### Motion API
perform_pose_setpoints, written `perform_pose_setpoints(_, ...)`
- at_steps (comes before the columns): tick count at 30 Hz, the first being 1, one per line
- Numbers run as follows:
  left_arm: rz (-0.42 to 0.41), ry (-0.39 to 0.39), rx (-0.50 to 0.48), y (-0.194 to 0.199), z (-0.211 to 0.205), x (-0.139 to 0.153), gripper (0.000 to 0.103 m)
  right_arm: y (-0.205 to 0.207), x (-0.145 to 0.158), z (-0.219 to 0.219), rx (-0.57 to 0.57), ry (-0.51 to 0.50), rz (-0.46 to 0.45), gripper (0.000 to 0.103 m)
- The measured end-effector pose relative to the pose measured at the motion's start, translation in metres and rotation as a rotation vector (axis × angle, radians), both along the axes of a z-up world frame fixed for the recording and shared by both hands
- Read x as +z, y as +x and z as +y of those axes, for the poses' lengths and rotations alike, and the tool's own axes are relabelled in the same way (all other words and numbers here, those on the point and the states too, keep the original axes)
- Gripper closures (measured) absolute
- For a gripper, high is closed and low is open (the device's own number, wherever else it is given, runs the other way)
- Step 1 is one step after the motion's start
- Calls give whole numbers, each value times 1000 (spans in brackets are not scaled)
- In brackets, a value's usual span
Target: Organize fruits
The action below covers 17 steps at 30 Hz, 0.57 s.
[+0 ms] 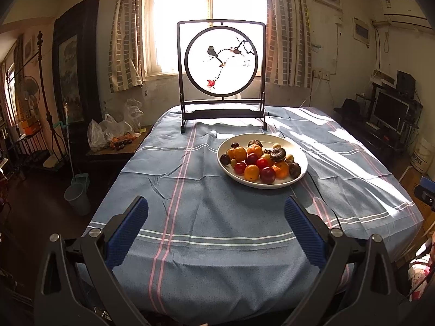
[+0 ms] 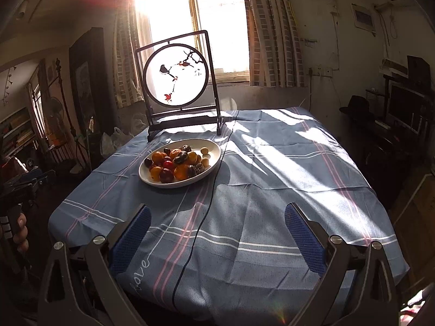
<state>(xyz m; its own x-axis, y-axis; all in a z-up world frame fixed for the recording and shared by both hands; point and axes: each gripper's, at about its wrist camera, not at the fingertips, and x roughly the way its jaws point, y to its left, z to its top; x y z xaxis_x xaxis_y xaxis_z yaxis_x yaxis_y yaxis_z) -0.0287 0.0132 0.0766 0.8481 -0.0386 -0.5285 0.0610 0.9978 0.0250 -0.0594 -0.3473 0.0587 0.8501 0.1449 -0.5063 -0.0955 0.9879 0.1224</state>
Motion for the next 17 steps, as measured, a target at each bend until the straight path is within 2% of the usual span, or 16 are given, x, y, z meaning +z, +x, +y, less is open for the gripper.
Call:
perform_pose_setpoints(4, -25, 18, -20, -1, -4, -1, 5, 2, -3, 2, 4, -2, 9, 4)
perform_pose_setpoints(8, -17, 34, -37, 0, -9, -3, 5, 2, -5, 3, 8, -4, 14, 4)
perform_pose_setpoints(14, 23, -25, -14, 8, 3, -6, 5, 3, -5, 4, 4, -7, 16, 4)
perform_pose_setpoints(17, 19, -21, 6, 8, 5, -7, 5, 3, -5, 2, -6, -12, 16, 4)
